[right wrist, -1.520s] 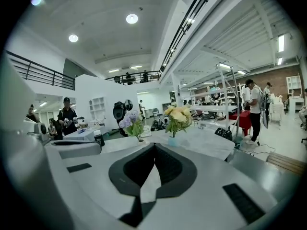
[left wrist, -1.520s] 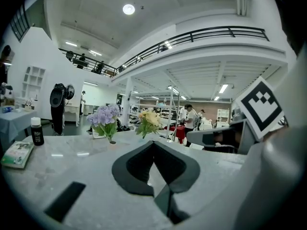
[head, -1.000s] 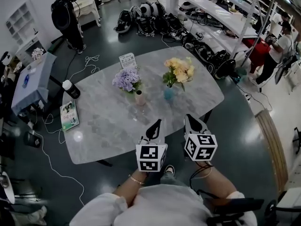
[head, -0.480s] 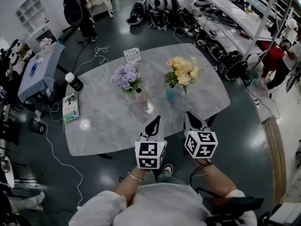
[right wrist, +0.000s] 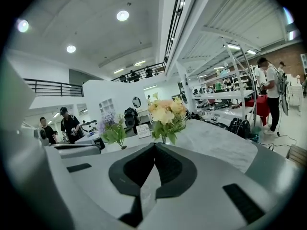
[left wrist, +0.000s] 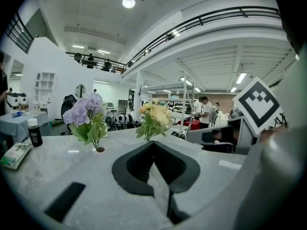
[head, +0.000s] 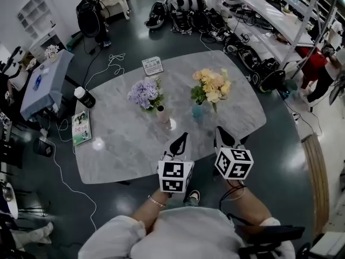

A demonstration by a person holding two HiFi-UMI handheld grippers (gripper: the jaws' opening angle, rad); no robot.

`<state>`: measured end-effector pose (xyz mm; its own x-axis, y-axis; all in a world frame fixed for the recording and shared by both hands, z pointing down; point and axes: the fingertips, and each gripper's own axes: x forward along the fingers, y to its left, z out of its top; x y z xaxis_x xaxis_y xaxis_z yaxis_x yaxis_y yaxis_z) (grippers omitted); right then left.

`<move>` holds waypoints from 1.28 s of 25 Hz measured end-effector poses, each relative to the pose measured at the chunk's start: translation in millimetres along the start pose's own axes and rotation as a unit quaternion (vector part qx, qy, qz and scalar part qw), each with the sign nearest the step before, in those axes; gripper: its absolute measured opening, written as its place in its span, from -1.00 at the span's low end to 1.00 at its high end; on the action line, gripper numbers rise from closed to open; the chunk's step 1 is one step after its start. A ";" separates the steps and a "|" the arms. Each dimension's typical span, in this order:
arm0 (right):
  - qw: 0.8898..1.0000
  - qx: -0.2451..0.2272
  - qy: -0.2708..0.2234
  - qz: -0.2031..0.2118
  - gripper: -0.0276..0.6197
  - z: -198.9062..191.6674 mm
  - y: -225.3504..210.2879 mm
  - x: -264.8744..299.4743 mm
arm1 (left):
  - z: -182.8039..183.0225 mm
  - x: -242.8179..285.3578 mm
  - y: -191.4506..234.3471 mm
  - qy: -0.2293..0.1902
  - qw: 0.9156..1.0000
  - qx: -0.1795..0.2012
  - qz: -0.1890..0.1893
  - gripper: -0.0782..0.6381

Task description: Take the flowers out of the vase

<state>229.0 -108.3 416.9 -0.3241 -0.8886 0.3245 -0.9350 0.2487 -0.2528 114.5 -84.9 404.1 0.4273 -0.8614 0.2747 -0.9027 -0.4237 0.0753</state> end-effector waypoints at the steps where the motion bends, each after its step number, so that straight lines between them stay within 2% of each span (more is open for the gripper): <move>1: 1.000 -0.003 -0.003 0.001 -0.90 5.1 1.1 1.5 | 4.6 1.9 1.0 -0.003 1.000 0.003 -0.003 -0.78; 4: 1.000 -0.024 -0.014 -0.001 -0.90 22.0 1.9 6.8 | 12.1 9.7 2.5 -0.006 1.000 0.009 -0.012 -0.78; 8: 1.000 -0.018 -0.016 0.001 -0.90 24.1 4.8 15.0 | 16.5 14.4 5.8 -0.013 1.000 -0.001 -0.019 -0.78; 16: 1.000 -0.006 0.019 0.003 -0.90 -14.9 5.2 27.2 | 1.5 23.0 7.6 -0.004 0.999 -0.019 -0.027 -0.77; 20: 1.000 0.008 0.021 -0.003 -0.90 -29.3 -2.7 34.6 | -14.3 35.3 12.3 0.009 0.999 -0.024 -0.026 -0.78; 25: 0.999 0.016 0.027 -0.016 -0.90 -46.2 -12.5 48.1 | -34.9 52.3 19.9 0.025 0.998 -0.048 -0.037 -0.78; 32: 0.999 0.034 0.032 -0.029 -0.90 -79.6 -31.5 61.7 | -73.3 81.9 28.5 0.039 0.997 -0.039 -0.048 -0.78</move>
<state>227.0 -140.3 517.5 -0.2798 -0.8743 0.3966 -0.9414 0.1689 -0.2920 119.9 -147.0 499.0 0.5101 -0.7921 0.3352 -0.8599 -0.4784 0.1781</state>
